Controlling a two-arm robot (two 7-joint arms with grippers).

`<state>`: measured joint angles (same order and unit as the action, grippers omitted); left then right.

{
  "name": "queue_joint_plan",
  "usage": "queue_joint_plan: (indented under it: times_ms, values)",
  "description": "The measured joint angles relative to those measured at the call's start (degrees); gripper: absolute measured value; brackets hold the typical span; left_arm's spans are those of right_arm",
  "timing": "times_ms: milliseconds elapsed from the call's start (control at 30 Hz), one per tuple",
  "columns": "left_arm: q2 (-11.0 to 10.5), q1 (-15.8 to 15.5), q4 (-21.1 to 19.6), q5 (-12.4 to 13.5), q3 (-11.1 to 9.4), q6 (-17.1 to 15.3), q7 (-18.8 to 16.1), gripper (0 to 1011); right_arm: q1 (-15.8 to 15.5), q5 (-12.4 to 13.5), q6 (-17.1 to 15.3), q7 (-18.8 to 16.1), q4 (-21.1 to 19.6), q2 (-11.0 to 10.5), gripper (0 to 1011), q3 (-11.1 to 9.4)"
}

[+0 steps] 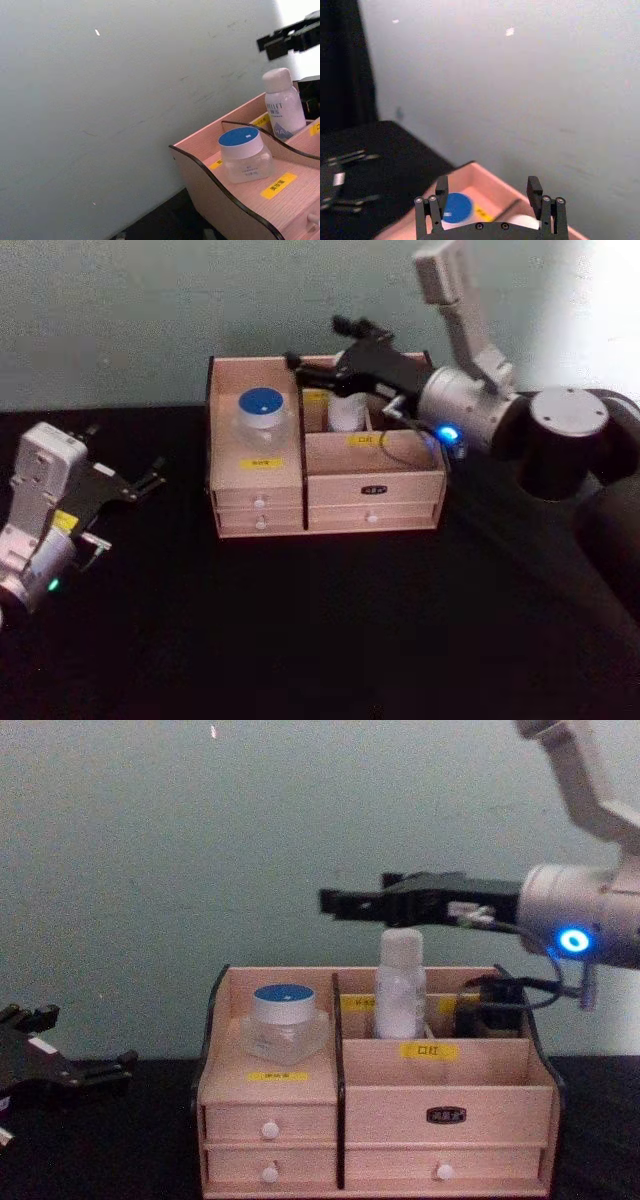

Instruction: Pick up the facial cleanser and watermelon frost from the table and place them into the tiered storage box.

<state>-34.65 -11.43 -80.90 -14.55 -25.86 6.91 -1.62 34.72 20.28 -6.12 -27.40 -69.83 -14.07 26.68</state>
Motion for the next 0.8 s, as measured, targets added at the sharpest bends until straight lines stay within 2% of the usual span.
queue_joint_plan:
  times_ms: [367, 467, 700, 733, 800]
  values:
    - [0.0, 0.0, 0.0, 0.0, 0.0, 0.0, 0.0, 1001, -4.7, -0.4, 2.2, 8.1, -2.9, -2.3, 1000, -5.9]
    - [0.0, 0.0, 0.0, 0.0, 0.0, 0.0, 0.0, 1001, -7.0, -0.7, 4.1, 10.3, -3.5, -2.7, 1000, -8.4]
    - [0.0, 0.0, 0.0, 0.0, 0.0, 0.0, 0.0, 1001, -11.7, -1.3, 6.9, 13.4, -4.9, -3.4, 1000, -12.2]
    - [0.0, 0.0, 0.0, 0.0, 0.0, 0.0, 0.0, 1001, -11.7, -1.3, 6.9, 13.4, -4.9, -3.4, 1000, -12.2]
    - [0.0, 0.0, 0.0, 0.0, 0.0, 0.0, 0.0, 1001, -14.2, -1.9, 8.3, 14.6, -5.7, -3.9, 1000, -13.6]
